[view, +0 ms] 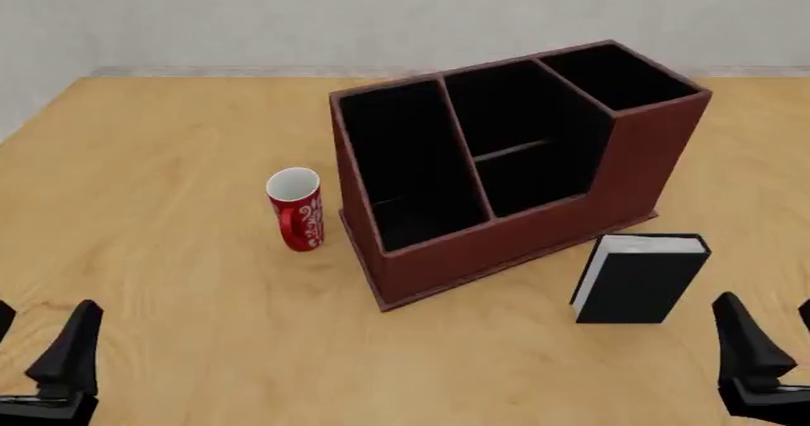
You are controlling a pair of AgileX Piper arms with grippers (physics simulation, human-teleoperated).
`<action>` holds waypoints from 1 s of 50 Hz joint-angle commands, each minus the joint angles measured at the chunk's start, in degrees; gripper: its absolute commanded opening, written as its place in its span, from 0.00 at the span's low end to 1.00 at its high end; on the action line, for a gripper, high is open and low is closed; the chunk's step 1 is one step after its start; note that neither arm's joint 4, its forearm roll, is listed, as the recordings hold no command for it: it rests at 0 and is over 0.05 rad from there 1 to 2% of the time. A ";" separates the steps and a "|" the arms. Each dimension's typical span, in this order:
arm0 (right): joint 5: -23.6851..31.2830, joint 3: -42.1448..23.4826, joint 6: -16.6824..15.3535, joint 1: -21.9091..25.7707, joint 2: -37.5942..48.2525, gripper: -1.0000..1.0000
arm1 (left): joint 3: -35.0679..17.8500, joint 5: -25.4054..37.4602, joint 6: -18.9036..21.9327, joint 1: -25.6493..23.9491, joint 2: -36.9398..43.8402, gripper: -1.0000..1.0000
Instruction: Pick up the book and place it in the left compartment of the caddy.
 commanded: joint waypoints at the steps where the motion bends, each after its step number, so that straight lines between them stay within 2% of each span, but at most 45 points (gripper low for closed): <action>1: -3.45 2.89 -3.27 1.12 -2.41 1.00 | -1.50 0.75 -0.77 -0.05 0.20 1.00; 9: -2.82 2.78 -3.05 1.41 -3.22 1.00 | -2.73 1.26 -0.60 -0.26 0.03 1.00; 17: -0.78 -0.70 -6.31 1.79 -3.23 1.00 | -3.13 1.33 -0.02 -1.46 -0.03 1.00; 19: 1.07 -2.75 -9.80 2.25 -3.26 1.00 | -3.35 0.94 0.62 -1.79 -0.04 1.00; 21: 3.32 -4.75 -11.05 2.60 -3.26 1.00 | -3.44 0.84 0.82 -2.09 -0.04 1.00; 27: 14.12 -13.08 -20.84 5.01 -2.89 1.00 | -2.90 -0.17 0.52 -2.90 -0.04 1.00; 28: 14.15 -13.10 -20.84 5.01 -2.89 1.00 | -2.89 -0.17 0.52 -2.90 -0.04 1.00; 30: 15.81 -14.76 -23.36 6.25 -1.09 1.00 | -2.47 -0.50 0.41 -3.16 -0.04 1.00; 31: 16.34 -16.00 -23.35 5.77 -0.23 1.00 | -2.36 -0.62 0.38 -3.19 -0.04 1.00; 33: 18.26 -17.72 -27.14 6.94 2.61 1.00 | -2.21 -0.81 0.37 -3.54 -0.04 1.00; 38: 23.26 -22.26 -30.86 8.14 6.49 1.00 | -2.41 -0.87 0.32 -3.77 -0.04 1.00; 41: 26.77 -24.86 -34.46 8.78 9.15 1.00 | -2.89 -0.63 0.39 -3.91 -0.05 1.00; 46: 30.83 -28.25 -37.46 9.15 11.91 1.00 | -3.27 -0.43 0.32 -3.89 -0.05 1.00; 50: 35.22 -32.10 -41.11 10.01 14.67 1.00 | -3.67 -0.28 0.69 -4.11 -0.05 1.00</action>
